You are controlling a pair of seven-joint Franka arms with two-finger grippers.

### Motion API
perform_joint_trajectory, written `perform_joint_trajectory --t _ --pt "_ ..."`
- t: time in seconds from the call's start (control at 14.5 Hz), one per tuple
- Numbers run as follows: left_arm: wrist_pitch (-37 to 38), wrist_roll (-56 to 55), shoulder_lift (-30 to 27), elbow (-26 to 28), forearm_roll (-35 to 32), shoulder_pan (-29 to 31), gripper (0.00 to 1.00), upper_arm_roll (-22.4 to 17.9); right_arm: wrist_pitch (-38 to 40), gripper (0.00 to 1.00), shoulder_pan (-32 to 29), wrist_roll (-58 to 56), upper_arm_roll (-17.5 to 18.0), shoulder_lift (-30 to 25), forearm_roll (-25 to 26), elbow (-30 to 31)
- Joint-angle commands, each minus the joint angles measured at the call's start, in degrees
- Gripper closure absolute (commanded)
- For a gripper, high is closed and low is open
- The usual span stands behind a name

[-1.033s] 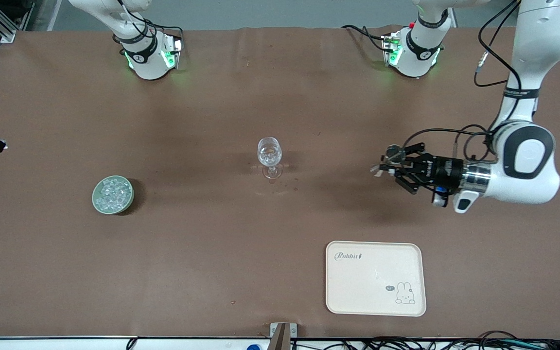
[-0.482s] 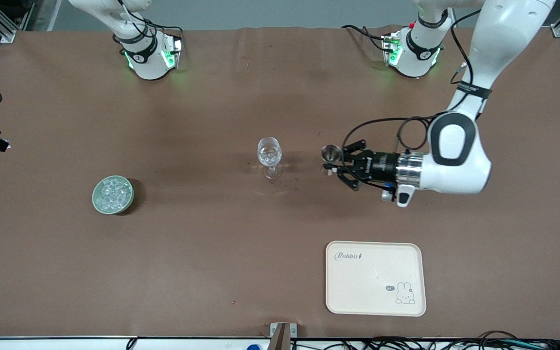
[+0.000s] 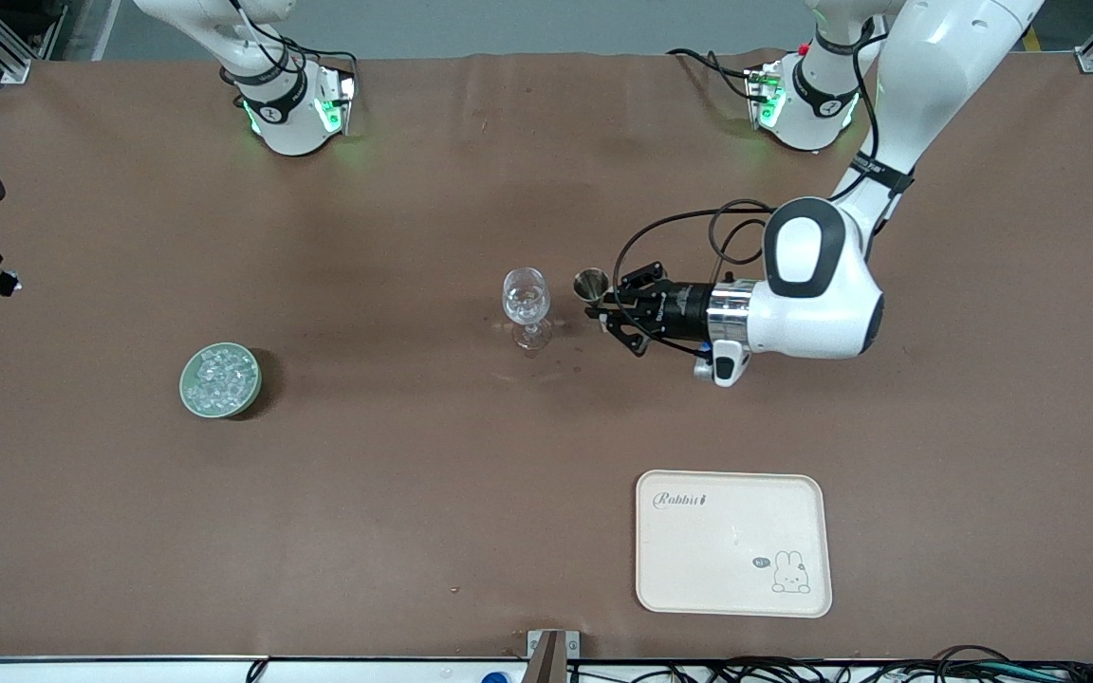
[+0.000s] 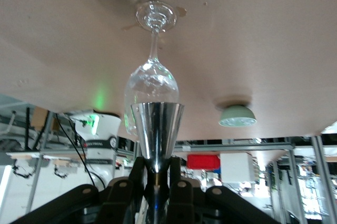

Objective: Pour wine and add ice with both arms
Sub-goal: 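Carry the jigger over the wine glass with the left gripper, then tilt the jigger above the wine glass with the left gripper to pour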

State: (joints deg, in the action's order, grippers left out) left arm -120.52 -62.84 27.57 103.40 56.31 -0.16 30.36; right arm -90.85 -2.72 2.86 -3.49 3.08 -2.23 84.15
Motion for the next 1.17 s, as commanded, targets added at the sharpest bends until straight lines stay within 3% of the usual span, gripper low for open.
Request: perform_joint_trajectory --t 0.0,0.62,1.1 --pt "-1.12 -0.88 -0.15 -0.04 -3.13 -0.02 0.99 1.63 -0.3 0.98 0.26 -0.4 -0.21 -2.29 -0.23 2.51" --pt "-9.55 -9.4 1.78 -0.57 -11.83 -0.63 0.99 5.41 -0.3 0.98 0.26 -0.4 -0.12 -2.29 -0.23 2.51" --pt "-11.4 -13.45 1.79 -0.74 -21.59 -0.63 0.99 7.44 -0.3 0.98 0.26 -0.4 -0.12 -2.29 -0.23 2.51"
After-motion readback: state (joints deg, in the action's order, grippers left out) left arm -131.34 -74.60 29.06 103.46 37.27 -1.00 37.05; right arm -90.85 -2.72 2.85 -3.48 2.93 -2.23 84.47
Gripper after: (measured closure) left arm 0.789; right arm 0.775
